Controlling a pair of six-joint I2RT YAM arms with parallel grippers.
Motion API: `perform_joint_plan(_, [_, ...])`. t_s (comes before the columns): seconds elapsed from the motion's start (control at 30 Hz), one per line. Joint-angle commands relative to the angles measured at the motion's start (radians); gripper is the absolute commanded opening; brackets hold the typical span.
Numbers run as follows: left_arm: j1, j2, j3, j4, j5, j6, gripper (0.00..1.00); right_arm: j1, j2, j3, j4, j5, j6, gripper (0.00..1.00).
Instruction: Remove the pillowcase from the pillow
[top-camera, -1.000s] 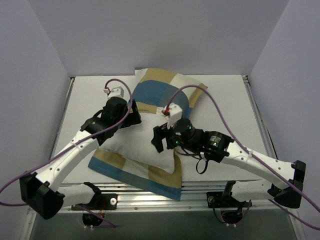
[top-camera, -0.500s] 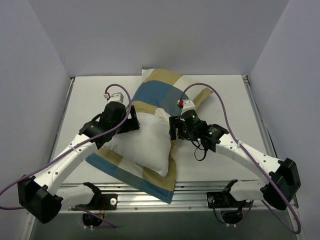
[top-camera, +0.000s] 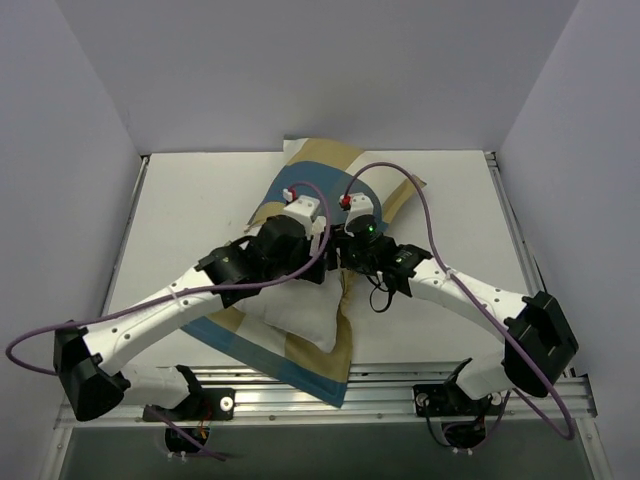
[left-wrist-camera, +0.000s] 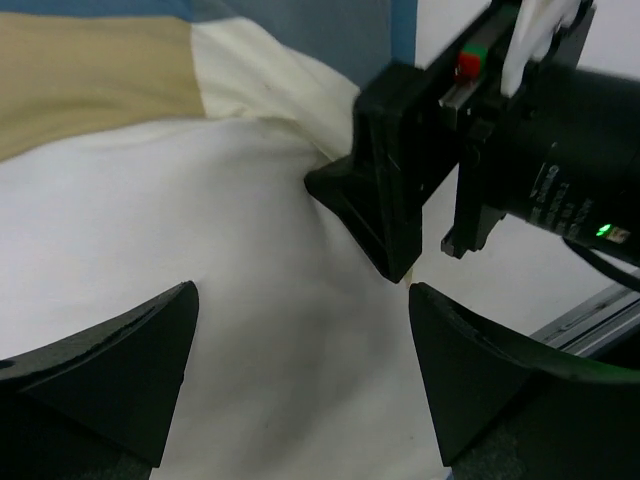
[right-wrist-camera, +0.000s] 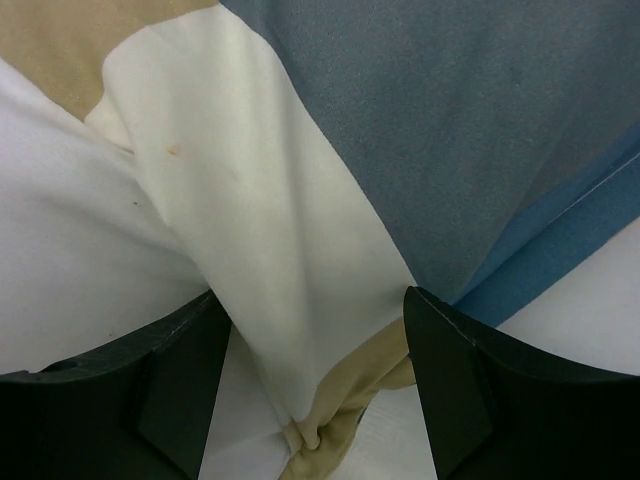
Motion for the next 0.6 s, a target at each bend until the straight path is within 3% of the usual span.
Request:
perform_joint_plan(0.0, [-0.035, 0.06, -0.036, 0.046, -0.103, 0.037, 0.94, -0.005, 0.03, 0.041, 0.066, 0.004, -0.02, 0.64])
perform_joint_plan(0.1, [-0.038, 0.096, -0.082, 0.077, -0.119, -0.036, 0.94, -0.012, 0.05, 0.027, 0.08, 0.011, 0.002, 0.56])
perform_joint_plan(0.13, [-0.037, 0.107, -0.108, 0.072, -0.148, -0.065, 0.94, -0.016, 0.054, 0.021, 0.084, 0.011, 0.009, 0.49])
perform_joint_plan(0.4, [-0.028, 0.189, -0.225, -0.014, -0.243, -0.299, 0.97, -0.033, 0.057, 0.008, 0.08, 0.007, 0.028, 0.34])
perform_joint_plan(0.47, [-0.026, 0.2, -0.243, 0.001, -0.246, -0.314, 0.84, -0.038, 0.055, 0.011, 0.077, 0.007, 0.032, 0.27])
perform_joint_plan(0.5, [-0.026, 0.212, -0.252, 0.003, -0.246, -0.322, 0.68, -0.038, 0.057, 0.016, 0.077, 0.007, 0.037, 0.24])
perform_joint_plan(0.57, [-0.023, 0.223, -0.256, 0.017, -0.24, -0.314, 0.51, -0.039, 0.064, 0.021, 0.078, 0.007, 0.038, 0.19])
